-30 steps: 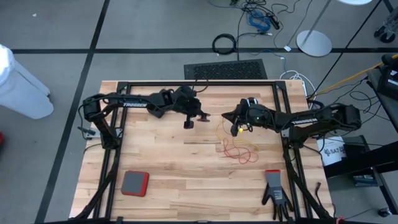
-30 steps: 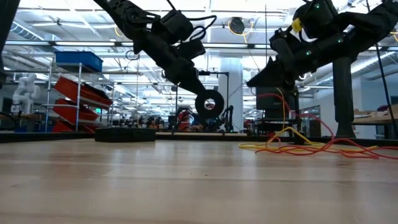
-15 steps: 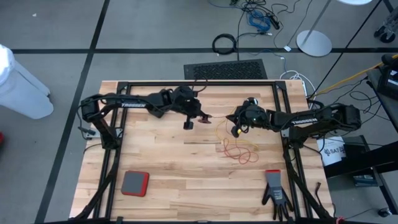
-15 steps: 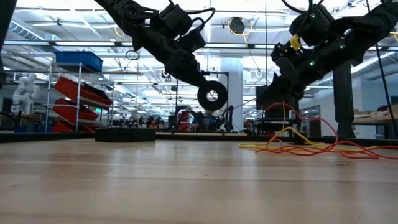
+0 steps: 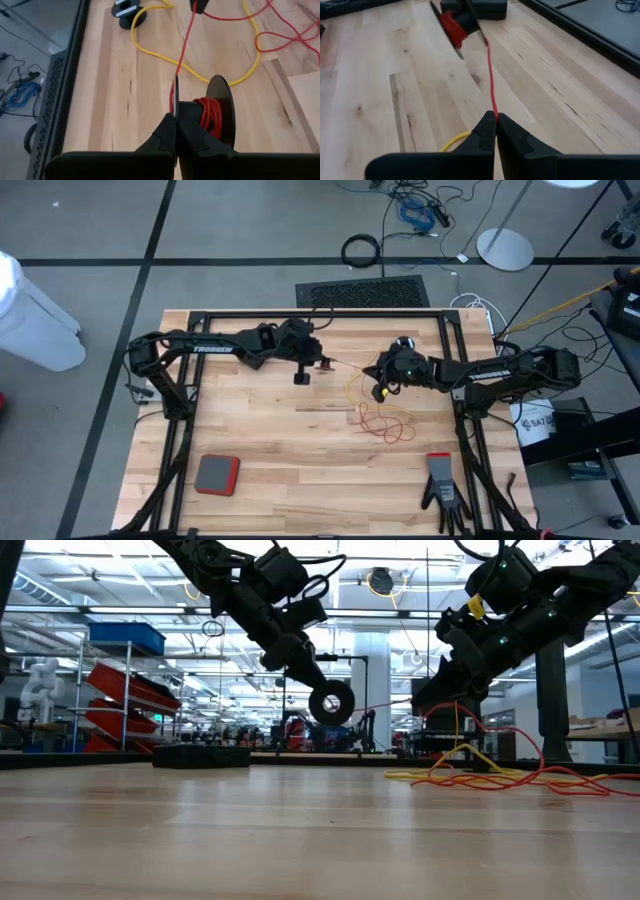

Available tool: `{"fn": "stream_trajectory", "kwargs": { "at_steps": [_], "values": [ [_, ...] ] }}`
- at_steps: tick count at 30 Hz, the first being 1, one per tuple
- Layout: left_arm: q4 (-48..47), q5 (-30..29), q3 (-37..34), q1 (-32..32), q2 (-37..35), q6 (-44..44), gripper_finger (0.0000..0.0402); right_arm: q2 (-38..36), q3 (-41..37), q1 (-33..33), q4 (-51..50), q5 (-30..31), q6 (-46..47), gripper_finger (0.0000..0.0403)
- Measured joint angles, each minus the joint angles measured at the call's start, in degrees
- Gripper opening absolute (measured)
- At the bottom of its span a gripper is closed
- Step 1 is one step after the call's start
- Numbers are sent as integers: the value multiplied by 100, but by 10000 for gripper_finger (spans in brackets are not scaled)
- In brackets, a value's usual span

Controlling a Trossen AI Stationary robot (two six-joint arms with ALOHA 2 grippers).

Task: Coil cords
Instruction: Coil the red wire on the spool

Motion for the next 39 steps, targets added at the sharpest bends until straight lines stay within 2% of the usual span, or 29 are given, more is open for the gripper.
{"fn": "stream_trajectory", "kwargs": {
  "at_steps": [3,11,16,22,29,39],
  "values": [
    [88,153,-7,5,0,-8,0,0,0,-2,-54,-3,0,0],
    [999,1354,-11,4,0,-419,0,0,0,-55,-561,49,0,0],
    [917,1044,-11,52,-4,-327,0,0,0,9,-573,45,0,0],
    [336,145,-11,87,-4,97,0,0,0,85,-569,43,-2,0],
    [-333,129,-11,81,-3,340,0,0,0,85,-330,43,-2,0],
    [-550,34,-9,81,48,448,0,0,0,85,579,-25,-46,0]
  ]
}}
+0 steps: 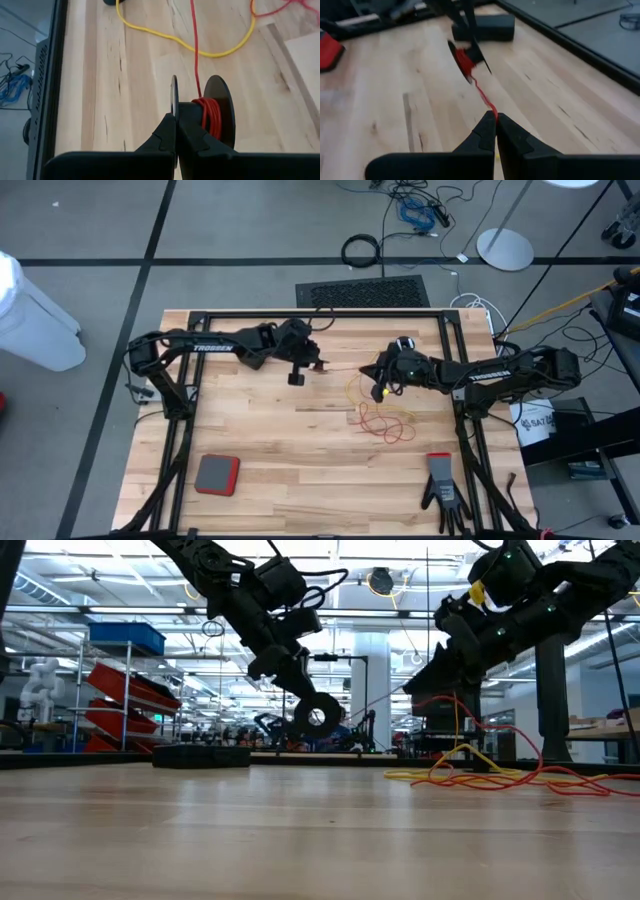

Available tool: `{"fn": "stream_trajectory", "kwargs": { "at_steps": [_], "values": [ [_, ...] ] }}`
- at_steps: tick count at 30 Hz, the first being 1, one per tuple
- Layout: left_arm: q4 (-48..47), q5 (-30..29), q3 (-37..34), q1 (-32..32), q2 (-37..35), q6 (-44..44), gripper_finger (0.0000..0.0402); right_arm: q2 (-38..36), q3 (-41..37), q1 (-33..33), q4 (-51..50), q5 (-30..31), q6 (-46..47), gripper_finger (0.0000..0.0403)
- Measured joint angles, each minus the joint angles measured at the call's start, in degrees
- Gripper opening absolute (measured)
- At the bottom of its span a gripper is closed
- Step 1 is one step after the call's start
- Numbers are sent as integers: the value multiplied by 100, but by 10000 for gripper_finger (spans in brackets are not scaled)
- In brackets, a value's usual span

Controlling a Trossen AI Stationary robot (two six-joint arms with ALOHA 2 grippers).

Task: Coil cords
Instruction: Coil the red wire on the spool

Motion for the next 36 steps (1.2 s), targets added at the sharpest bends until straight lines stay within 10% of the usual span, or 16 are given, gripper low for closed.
{"fn": "stream_trajectory", "kwargs": {
  "at_steps": [36],
  "values": [
    [3976,-2185,8,-456,1069,-1081,0,1127,142,133,2861,50,-95,0]
  ]
}}
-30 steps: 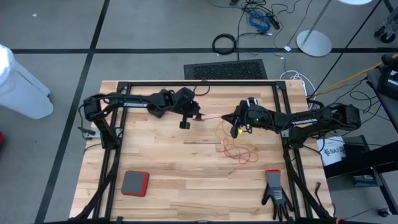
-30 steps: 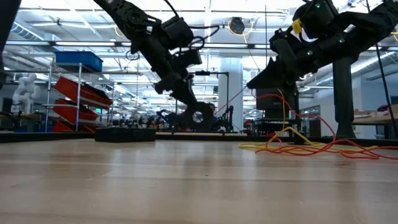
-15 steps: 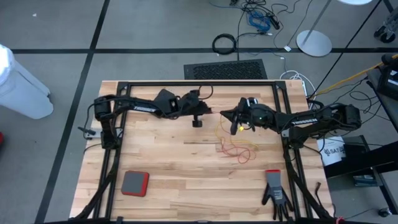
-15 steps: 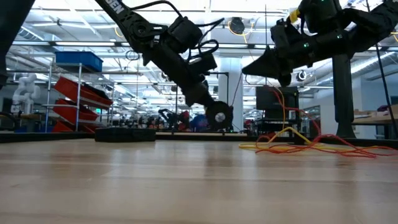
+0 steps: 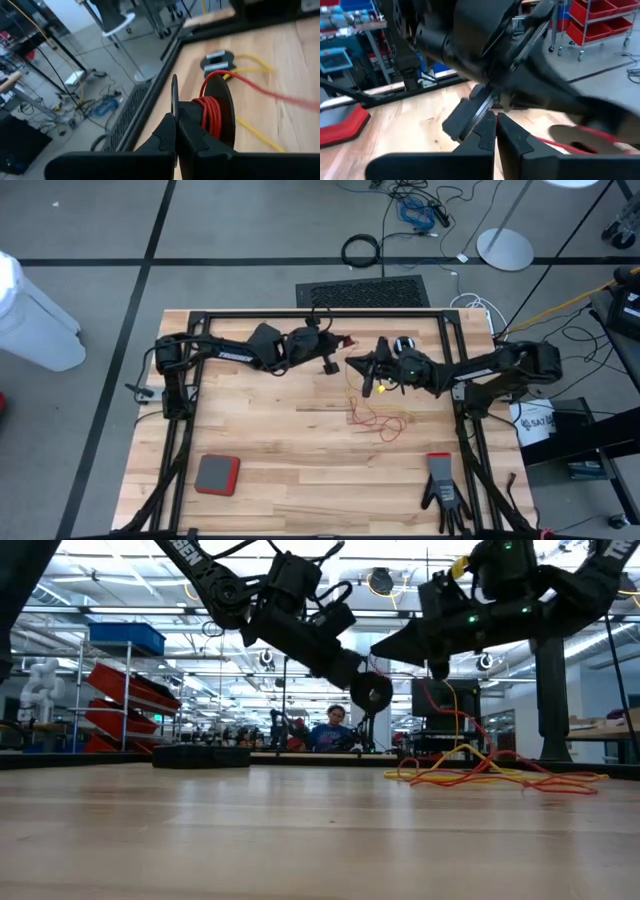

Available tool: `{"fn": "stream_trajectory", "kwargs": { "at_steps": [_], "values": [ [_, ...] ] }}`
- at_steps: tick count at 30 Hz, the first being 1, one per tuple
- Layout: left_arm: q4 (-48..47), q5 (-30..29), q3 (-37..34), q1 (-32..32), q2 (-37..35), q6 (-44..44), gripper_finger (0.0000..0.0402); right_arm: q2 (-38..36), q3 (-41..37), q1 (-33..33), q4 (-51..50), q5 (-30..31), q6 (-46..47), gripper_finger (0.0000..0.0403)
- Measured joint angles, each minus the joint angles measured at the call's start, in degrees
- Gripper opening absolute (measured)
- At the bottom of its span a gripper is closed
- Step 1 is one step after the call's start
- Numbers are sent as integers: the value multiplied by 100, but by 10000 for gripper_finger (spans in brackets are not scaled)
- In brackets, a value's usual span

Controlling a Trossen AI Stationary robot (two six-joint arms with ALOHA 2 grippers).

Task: Coil cords
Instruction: Coil the red wire on the spool

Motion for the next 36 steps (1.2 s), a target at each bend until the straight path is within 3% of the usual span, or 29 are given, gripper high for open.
{"fn": "stream_trajectory", "kwargs": {
  "at_steps": [8,17,25,36],
  "values": [
    [148,63,1,-10,0,-426,0,814,369,117,277,324,-557,0],
    [319,340,1,-10,0,-611,0,1013,369,224,570,478,-1044,0],
    [-449,446,1,-12,-2,-123,0,1011,369,448,258,553,-1182,0],
    [-1145,1234,5,-23,-7,151,0,1011,369,531,111,611,-1280,0]
  ]
}}
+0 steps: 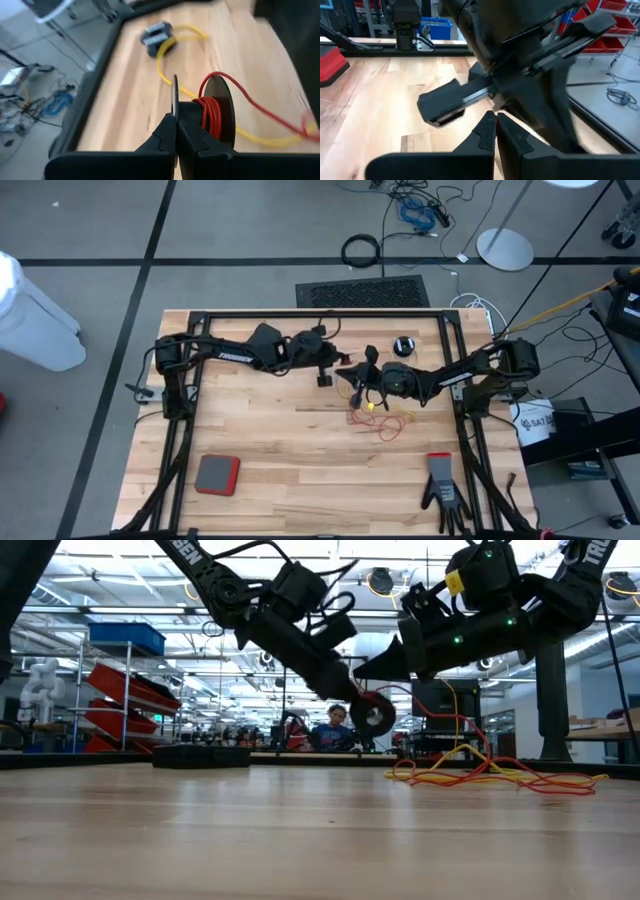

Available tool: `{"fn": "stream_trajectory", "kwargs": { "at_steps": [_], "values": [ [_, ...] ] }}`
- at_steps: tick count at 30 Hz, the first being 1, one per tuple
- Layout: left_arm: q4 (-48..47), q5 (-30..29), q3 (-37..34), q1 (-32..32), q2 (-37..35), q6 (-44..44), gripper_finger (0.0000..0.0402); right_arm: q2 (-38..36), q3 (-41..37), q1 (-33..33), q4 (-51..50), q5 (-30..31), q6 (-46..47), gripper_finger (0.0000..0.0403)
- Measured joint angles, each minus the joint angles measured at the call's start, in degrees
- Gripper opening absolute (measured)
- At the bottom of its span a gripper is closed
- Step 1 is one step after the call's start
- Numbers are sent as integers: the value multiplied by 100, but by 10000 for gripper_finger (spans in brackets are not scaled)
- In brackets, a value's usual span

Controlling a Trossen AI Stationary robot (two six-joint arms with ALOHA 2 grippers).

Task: Coil cords
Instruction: Coil the red wire on the spool

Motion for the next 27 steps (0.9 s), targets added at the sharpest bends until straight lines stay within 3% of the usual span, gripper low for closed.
{"fn": "stream_trajectory", "kwargs": {
  "at_steps": [11,27],
  "values": [
    [-293,595,0,-13,0,66,0,0,0,-3,-31,14,66,0],
    [-896,570,0,24,0,181,0,-2,63,106,372,-25,61,0]
  ]
}}
